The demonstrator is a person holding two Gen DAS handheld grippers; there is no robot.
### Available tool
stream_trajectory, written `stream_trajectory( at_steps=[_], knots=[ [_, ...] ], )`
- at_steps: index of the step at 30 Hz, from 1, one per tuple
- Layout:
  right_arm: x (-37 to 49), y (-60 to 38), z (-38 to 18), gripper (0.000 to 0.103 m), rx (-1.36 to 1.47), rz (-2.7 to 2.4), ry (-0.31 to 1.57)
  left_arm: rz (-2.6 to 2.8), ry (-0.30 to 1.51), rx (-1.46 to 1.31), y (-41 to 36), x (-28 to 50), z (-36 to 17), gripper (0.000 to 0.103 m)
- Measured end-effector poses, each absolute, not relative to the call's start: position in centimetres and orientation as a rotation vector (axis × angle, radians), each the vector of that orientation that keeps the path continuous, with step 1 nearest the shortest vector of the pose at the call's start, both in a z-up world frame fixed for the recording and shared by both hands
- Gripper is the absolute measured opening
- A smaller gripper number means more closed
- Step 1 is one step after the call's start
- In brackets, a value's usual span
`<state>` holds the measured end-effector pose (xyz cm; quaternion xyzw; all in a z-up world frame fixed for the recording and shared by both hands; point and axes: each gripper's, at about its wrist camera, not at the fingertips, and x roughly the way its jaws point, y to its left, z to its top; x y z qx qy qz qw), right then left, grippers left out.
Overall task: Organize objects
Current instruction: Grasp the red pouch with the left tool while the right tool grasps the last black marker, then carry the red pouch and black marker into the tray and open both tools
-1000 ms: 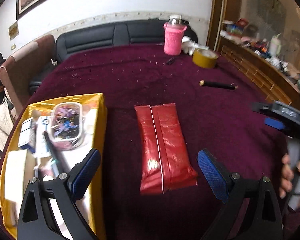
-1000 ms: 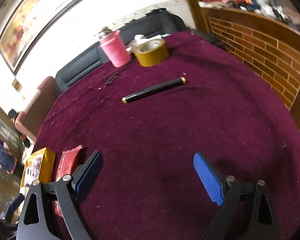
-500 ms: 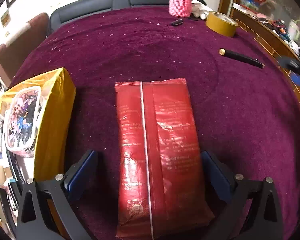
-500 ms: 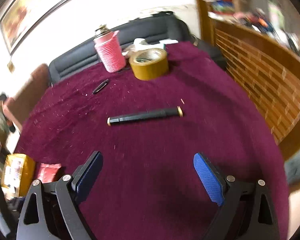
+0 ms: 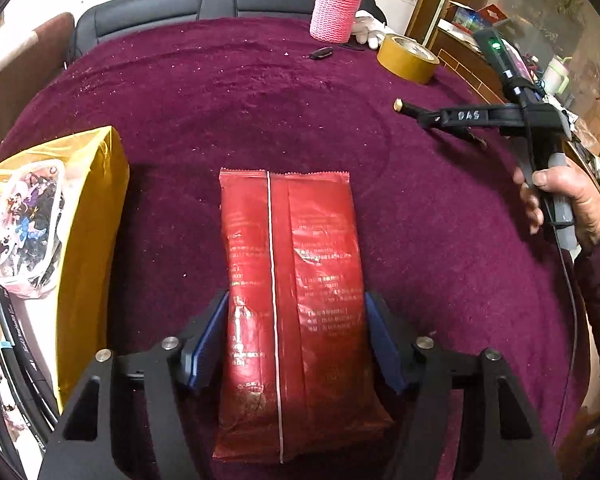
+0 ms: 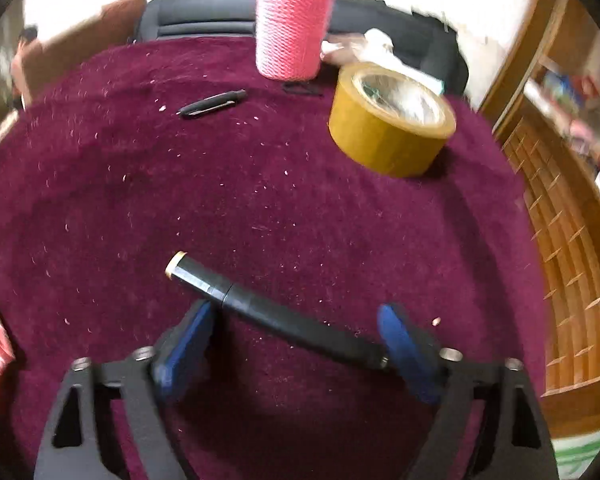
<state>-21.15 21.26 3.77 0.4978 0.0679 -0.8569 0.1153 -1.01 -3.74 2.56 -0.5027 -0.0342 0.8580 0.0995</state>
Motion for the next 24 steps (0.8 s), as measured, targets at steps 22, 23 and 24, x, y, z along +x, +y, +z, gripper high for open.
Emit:
stream_trajectory(
  at_steps=[22, 23, 24],
  knots=[
    [-13.0, 18.1, 3.9, 0.019, 1.476, -2.558, 0.182, 2.629, 0.108, -1.421, -0.8, -0.9, 2.0, 0.061],
    [-12.6, 18.0, 3.9, 0.016, 1.472, -2.562, 0.170, 2.618, 0.079, -1.411, -1.2, -0.7, 2.3, 0.055],
    [-12.3, 17.9, 3.9, 0.016, 1.470, -2.558, 0.156, 2.587, 0.023, -1.414, -1.7, -0.6, 2.5, 0.052]
  ],
)
